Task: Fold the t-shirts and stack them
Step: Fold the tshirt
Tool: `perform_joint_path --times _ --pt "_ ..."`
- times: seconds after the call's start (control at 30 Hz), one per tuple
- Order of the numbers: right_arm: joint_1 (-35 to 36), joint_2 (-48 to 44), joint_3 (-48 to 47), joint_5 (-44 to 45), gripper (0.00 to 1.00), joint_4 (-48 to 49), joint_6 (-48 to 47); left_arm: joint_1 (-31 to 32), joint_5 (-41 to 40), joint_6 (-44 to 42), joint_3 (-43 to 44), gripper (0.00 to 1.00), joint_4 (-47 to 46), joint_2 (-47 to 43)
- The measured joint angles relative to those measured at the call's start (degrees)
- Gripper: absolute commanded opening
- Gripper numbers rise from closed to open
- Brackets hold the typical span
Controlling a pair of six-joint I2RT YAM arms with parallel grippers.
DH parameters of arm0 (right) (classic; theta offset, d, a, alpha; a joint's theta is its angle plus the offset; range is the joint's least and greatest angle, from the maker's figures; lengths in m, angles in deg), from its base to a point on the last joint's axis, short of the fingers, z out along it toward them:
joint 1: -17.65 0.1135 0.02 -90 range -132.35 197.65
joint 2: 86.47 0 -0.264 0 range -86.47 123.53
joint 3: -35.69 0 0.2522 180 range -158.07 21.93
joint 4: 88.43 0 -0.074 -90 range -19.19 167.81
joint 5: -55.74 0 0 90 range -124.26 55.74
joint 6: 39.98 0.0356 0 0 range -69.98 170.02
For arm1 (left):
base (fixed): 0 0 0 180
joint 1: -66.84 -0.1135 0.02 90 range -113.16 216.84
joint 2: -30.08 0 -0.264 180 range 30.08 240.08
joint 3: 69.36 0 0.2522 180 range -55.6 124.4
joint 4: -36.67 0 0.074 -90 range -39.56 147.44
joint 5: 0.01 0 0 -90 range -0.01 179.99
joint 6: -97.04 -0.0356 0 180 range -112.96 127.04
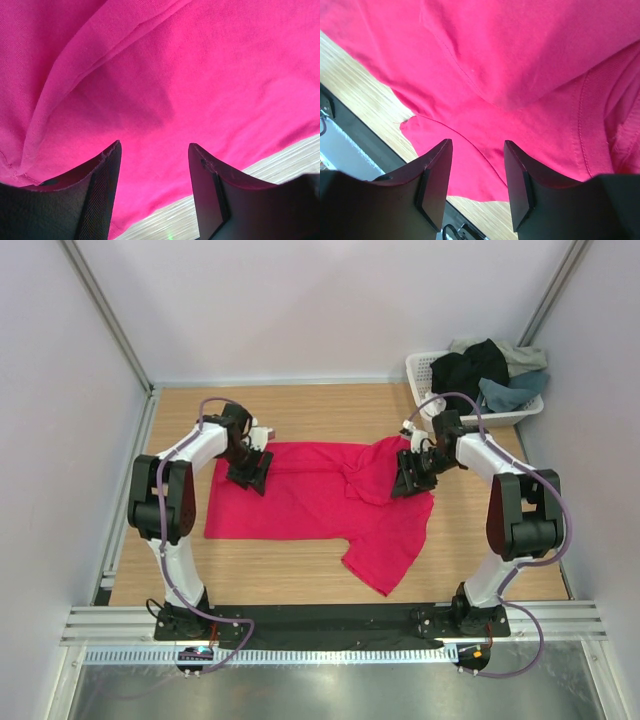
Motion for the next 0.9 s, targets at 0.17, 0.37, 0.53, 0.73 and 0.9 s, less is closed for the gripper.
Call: perform_joint_path --times 0.17,0.37,0.53,0.73,0.9 --pt "0.0 2.3 -0.6 -1.6 0.52 0.2 -1.0 0.0 -0.4 0.0 0.2 0.57 0.3 0.7" --pt "0.0 10.1 -3.9 -2.6 0.50 0.2 -2.9 0.0 -0.8 0.0 0.2 0.57 0.7 0.8" --pt "0.0 12.6 -4.7 -2.9 0.50 0.4 -3.8 0.0 -1.2 0.0 0.2 0.57 0.8 0.8" --pt "0.0 12.6 -5.2 -3.7 0.12 1.5 -4.2 0.0 -1.5 0.0 0.2 0.57 0.8 0.8" --pt "0.0 12.6 -6.1 -3.8 0.01 1.7 -4.1 0.3 -1.5 0.0 0.2 0.57 0.8 0.8"
